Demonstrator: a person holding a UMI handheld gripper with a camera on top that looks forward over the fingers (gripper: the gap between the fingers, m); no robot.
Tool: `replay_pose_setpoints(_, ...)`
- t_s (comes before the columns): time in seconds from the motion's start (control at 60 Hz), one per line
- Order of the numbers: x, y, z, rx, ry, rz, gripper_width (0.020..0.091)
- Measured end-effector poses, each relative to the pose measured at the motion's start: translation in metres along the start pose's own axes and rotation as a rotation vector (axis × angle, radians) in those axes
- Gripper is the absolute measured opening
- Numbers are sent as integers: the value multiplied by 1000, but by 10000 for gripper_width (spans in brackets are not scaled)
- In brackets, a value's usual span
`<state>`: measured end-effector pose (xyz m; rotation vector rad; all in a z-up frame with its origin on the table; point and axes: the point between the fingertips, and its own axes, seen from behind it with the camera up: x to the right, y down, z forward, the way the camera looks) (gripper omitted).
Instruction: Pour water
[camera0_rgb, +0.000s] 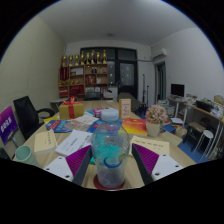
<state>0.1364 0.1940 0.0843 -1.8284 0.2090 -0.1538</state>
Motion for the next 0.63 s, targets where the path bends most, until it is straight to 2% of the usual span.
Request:
replay_pose_setpoints(0.2,4,3,-71,-17,3,3,843)
replay_pose_setpoints(0.233,-20,-13,-96,-25,15,11,839)
replay_pose_setpoints(0.483,-74,-47,-254,-55,43,34,839)
replay_pose_setpoints(0.6,-97,-61,-321,-47,76,-12,840)
replay_pose_setpoints(0.617,-79,-59,-323,-38,68,-28,839)
replay_pose_setpoints(0.633,-102,-69,-335,-35,73,-36,837)
